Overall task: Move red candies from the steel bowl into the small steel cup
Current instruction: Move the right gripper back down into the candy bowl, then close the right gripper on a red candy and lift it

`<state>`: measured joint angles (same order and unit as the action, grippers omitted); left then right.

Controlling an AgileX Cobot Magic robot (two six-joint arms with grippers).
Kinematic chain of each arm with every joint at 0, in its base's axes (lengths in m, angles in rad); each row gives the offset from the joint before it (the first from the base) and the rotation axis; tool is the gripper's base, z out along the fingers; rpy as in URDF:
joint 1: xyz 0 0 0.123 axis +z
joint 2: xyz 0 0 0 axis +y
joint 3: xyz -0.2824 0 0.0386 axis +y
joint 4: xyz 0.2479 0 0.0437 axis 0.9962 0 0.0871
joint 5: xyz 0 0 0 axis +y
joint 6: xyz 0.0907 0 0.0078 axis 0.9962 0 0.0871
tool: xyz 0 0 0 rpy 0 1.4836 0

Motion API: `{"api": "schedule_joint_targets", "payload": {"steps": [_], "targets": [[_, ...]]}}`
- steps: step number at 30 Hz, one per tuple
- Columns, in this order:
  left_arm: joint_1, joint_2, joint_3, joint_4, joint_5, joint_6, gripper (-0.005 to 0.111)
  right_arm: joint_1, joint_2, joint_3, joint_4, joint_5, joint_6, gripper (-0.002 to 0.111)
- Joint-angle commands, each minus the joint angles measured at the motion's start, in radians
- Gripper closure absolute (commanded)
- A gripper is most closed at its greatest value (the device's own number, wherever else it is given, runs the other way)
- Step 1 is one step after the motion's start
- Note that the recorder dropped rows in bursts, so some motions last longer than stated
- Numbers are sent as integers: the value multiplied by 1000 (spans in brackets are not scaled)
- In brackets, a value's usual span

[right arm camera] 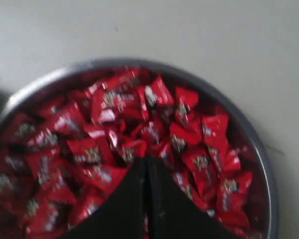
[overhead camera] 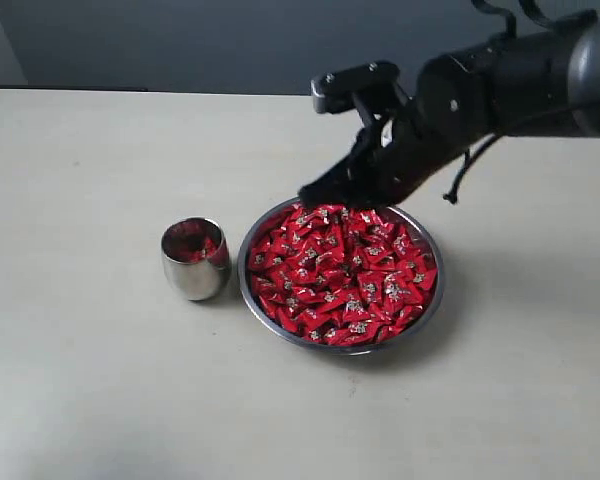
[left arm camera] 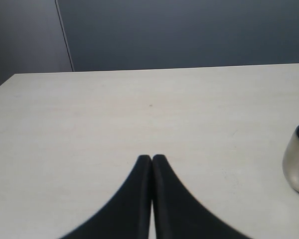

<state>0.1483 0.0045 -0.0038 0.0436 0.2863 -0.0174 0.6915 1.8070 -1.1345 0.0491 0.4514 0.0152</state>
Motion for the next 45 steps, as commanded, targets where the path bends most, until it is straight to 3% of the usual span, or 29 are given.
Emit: {"api": "schedule_joint_targets", "payload": {"steps": [1, 4, 7, 10, 14, 18, 25, 45], "targets": [[-2, -4, 4, 1, -2, -3, 106, 0, -28, 73, -8, 42, -115, 108], [-2, -4, 4, 1, -2, -3, 106, 8, -17, 69, 54, 74, -261, 108], [-2, -4, 4, 1, -2, -3, 106, 20, -17, 9, 205, 219, -605, 108], [-2, -4, 4, 1, -2, -3, 106, 20, 25, -69, 187, 275, -629, 108], [-2, -4, 4, 1, -2, -3, 106, 42, 153, -212, 113, 478, -672, 108], [-2, -4, 4, 1, -2, -3, 106, 79, 190, -247, 77, 492, -672, 106], [-2, -4, 4, 1, -2, -3, 106, 89, 190, -247, -5, 449, -556, 73], [-2, -4, 4, 1, -2, -3, 106, 89, 258, -247, -23, 423, -482, 73]]}}
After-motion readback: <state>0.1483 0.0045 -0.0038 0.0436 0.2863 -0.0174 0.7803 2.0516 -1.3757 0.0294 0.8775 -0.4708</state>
